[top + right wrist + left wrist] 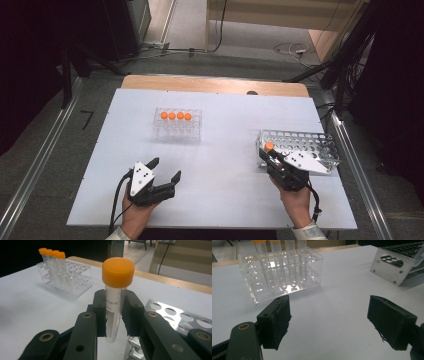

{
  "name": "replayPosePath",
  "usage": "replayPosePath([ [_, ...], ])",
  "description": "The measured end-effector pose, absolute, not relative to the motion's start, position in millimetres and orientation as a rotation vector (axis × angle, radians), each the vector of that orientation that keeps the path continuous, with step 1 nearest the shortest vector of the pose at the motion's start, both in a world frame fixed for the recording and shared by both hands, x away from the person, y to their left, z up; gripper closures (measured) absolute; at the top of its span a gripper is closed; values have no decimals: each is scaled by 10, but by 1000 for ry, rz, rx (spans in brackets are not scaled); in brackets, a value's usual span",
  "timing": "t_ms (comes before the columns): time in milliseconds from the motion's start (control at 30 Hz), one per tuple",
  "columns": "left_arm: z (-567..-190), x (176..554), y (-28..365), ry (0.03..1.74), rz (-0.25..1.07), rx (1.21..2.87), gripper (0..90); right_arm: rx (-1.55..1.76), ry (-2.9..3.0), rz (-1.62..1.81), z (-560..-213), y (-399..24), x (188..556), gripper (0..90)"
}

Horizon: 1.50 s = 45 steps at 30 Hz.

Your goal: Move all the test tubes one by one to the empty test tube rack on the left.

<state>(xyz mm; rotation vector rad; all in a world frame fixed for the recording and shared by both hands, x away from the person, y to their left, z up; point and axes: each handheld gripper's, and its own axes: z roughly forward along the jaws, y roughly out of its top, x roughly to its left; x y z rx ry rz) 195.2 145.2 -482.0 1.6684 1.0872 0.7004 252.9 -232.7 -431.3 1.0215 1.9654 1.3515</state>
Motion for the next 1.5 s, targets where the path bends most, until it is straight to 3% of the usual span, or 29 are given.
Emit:
replayPosePath([
  [1500, -4735, 1967, 1355, 1049, 676, 1660, 189, 904, 2122, 1349, -4484, -1794, 2480, 719],
])
